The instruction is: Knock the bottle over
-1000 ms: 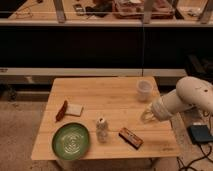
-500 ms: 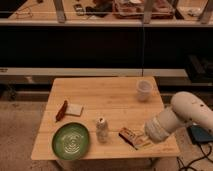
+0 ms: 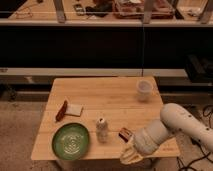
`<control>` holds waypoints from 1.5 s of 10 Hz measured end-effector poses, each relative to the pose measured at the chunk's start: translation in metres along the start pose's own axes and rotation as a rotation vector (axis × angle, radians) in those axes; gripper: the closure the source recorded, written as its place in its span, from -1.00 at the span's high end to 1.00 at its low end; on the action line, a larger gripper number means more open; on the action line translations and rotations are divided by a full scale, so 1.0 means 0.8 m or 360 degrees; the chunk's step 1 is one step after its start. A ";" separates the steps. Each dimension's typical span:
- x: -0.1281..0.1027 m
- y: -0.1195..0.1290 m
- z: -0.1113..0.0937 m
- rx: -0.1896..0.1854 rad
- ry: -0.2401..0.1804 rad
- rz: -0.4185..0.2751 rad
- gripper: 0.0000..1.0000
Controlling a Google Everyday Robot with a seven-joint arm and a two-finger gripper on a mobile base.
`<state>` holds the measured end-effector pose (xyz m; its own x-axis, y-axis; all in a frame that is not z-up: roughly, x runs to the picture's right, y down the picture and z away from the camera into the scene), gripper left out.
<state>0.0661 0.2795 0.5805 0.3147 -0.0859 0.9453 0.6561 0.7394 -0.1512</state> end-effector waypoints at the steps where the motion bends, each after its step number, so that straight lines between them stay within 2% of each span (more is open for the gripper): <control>1: -0.004 -0.009 0.020 -0.0009 -0.0050 -0.0036 -1.00; 3: -0.002 -0.017 0.045 -0.0036 -0.0103 -0.0059 -1.00; 5: 0.016 -0.021 0.064 -0.0041 -0.0110 -0.0028 -1.00; 11: 0.080 -0.025 0.093 -0.0016 0.0006 0.0090 -1.00; 15: 0.099 -0.021 0.100 0.0019 0.0036 0.0158 -1.00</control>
<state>0.0250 0.3139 0.6809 0.3931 -0.0269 0.9191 0.6128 0.7529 -0.2400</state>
